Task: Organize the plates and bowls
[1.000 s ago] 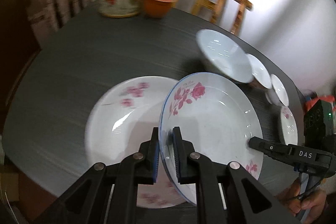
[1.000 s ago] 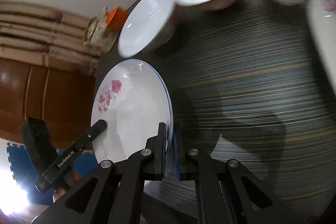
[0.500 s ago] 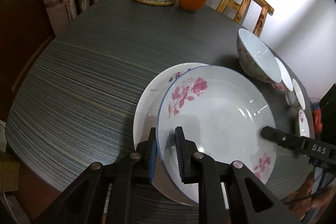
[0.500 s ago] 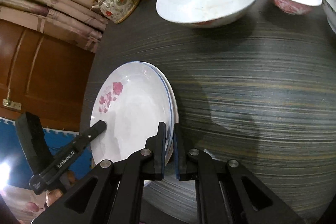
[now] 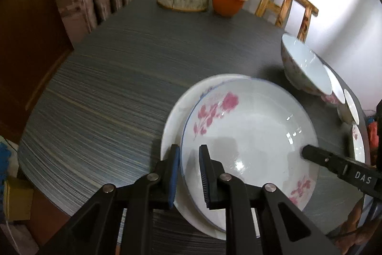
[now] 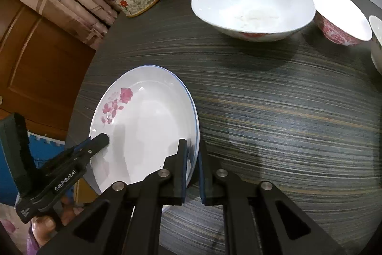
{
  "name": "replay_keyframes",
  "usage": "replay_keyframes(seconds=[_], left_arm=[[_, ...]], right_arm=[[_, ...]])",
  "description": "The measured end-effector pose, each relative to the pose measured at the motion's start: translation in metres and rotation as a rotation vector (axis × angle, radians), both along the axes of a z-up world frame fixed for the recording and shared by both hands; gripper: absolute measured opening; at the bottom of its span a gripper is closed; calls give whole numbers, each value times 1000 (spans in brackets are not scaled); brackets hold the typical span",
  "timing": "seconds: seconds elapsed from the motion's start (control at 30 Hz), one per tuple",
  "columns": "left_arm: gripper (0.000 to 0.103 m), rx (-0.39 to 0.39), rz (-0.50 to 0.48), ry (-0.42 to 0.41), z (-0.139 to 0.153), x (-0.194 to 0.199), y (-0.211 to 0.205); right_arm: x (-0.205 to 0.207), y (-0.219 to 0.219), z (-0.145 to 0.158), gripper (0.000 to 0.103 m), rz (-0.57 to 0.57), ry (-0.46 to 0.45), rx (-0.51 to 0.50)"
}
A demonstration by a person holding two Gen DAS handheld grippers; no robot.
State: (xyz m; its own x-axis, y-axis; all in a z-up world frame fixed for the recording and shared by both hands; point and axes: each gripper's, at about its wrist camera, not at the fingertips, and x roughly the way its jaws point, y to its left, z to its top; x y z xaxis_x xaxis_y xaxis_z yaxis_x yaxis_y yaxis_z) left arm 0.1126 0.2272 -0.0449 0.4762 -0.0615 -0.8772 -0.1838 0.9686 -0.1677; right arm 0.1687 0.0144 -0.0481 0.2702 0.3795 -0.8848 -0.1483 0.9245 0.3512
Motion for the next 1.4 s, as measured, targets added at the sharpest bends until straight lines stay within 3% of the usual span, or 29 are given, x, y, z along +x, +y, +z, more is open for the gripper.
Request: replay_keyframes(seconds=[0.07,0.27,0.33,0.43,0.5,0.6,0.7,0.83,0.93,1.07,1.2,1.4], left_arm=[[26,-25,0,-6,2,0,3],[26,-31,3,-10,3,-1,5],[27,-5,11,-13,7,-2,3],[31,96,-7,-58,21,-4,-4],[42,133,-1,-101,32,-6,-4],[45,93,2,-105,36,-7,0],[45,35,-29,-164,50,-13,-9],[45,42,-178,-186,67,-13,-60],[46,-18,-303,-172,74,-13,-106],[46,-149,-426,-116,73,-3,-179],[46,-216,-470,-62,62,14,-242],[46,-236,-508,29,39,44,-312]], right_arm=[[0,-2,-1,11,-3,-3,12],[0,-2,-1,11,-2,-7,21],[-1,-4,0,11,-9,-3,42],[-5,-19,8,11,-41,-30,99],[-10,-32,16,11,-63,-47,144],[-18,-54,25,12,-94,-59,172],[-30,-77,32,12,-111,-72,211],[-61,-124,40,12,-163,-101,203],[-86,-175,44,14,-251,-118,173],[-123,-265,53,32,-423,-140,127],[-135,-332,54,35,-534,-138,66],[-126,-389,41,35,-583,-103,102]])
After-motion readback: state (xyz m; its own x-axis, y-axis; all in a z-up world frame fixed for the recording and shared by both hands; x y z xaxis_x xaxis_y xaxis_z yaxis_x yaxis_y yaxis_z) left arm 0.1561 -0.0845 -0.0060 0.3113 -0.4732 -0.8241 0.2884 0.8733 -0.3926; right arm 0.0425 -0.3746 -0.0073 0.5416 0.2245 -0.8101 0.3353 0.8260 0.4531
